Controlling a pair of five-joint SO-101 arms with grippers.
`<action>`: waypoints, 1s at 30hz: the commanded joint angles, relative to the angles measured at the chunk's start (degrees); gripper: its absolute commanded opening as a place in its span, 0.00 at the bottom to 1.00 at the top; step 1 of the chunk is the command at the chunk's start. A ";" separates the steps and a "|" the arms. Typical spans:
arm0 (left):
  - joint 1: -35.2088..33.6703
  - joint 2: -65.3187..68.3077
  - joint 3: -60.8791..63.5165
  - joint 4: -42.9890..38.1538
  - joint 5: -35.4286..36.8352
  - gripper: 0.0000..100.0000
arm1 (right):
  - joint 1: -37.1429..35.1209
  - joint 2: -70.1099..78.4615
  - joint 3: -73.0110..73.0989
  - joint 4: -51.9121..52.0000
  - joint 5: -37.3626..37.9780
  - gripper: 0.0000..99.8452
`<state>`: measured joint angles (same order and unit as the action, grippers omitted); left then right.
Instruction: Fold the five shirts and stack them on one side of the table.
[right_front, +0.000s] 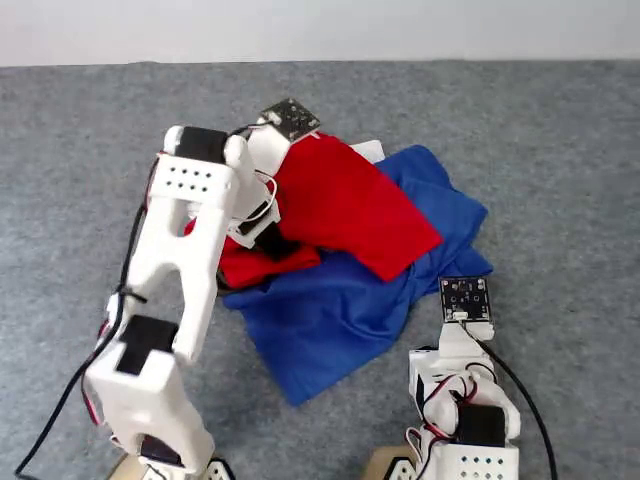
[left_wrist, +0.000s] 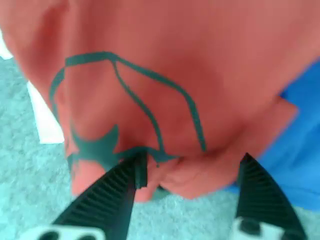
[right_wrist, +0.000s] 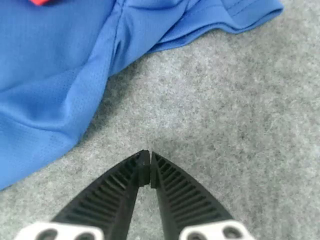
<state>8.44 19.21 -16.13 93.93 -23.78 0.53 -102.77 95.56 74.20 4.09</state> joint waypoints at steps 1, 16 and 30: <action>-0.18 2.37 -0.40 -5.01 -0.53 0.29 | 0.04 -0.40 0.88 0.48 0.53 0.01; 1.23 14.86 -0.31 -17.85 2.81 0.01 | 0.04 -0.40 0.88 0.48 0.53 0.01; -3.43 1.93 -15.78 -4.84 6.68 0.00 | 0.04 -0.40 0.88 0.48 0.53 0.01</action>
<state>7.82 27.38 -26.68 88.31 -19.38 0.53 -102.77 95.56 74.20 4.09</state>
